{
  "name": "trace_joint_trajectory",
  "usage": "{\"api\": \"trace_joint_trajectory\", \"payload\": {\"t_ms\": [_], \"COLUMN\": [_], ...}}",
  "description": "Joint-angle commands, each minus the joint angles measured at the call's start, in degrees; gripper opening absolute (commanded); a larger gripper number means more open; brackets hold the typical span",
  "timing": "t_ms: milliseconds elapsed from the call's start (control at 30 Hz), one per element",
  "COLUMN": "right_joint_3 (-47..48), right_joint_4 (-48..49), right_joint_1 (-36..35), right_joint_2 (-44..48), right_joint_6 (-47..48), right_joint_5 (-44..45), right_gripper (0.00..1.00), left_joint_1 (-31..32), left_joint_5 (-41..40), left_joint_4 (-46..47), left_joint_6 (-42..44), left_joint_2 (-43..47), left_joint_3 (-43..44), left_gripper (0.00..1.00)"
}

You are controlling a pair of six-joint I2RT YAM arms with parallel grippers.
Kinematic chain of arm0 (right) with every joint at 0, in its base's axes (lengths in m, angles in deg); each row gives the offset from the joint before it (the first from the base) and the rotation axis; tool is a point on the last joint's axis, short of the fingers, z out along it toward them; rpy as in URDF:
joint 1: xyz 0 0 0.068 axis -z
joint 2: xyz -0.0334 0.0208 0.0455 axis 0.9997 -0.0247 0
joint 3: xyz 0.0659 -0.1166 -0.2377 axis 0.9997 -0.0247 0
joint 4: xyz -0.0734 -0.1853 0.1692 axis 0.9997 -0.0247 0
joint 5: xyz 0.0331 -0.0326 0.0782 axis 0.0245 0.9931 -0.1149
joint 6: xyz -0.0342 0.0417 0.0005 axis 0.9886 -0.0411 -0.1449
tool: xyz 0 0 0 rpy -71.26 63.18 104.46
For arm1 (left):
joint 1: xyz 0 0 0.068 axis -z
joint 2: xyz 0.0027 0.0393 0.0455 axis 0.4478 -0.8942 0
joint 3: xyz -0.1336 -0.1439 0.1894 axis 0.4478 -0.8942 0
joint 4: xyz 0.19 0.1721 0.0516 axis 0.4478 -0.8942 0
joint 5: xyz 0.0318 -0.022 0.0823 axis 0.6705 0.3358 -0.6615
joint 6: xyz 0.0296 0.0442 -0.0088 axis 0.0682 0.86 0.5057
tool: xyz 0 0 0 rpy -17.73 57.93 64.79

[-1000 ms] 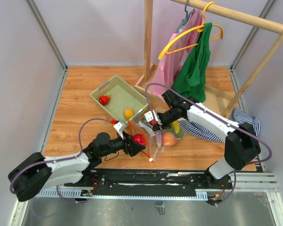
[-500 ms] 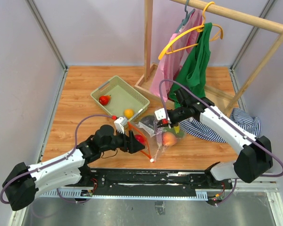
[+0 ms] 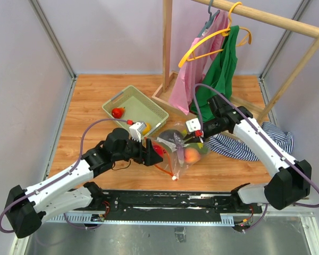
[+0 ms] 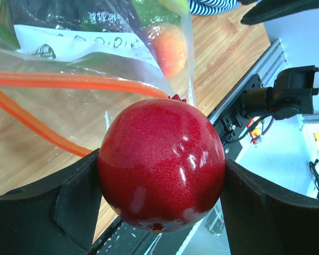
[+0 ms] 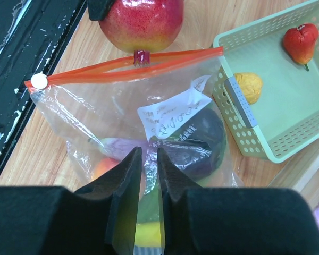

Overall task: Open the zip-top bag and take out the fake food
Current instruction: Pick up the fake fruit from the zipper food storage bag, then place the fake fruit in the bin.

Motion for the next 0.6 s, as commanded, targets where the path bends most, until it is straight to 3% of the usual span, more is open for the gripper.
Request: {"api": "trace_joint_trajectory", "payload": {"t_ms": [0, 300, 400, 567], "right_joint_3": [2.2, 2.2, 2.2, 2.1], "right_joint_4": [-4.5, -4.7, -4.7, -4.7], "right_joint_1": [2.2, 3.2, 3.3, 3.4], "right_joint_2": [0.5, 0.1, -0.3, -0.6], "right_joint_6": [1.9, 2.1, 2.1, 2.2], "right_joint_5": [-3.7, -4.2, -4.1, -4.5], "right_gripper": [0.2, 0.21, 0.21, 0.22], "left_joint_1": [-0.8, -3.0, -4.5, -7.7], "left_joint_5": [1.7, -0.3, 0.1, 1.7], "left_joint_4": [-7.7, -17.2, -12.3, 5.4], "left_joint_6": [5.4, 11.7, 11.2, 6.9], "left_joint_2": [-0.9, -5.1, -4.3, -4.4], "left_joint_3": [3.7, 9.6, 9.5, 4.9], "left_gripper": [0.19, 0.19, 0.18, 0.13]}}
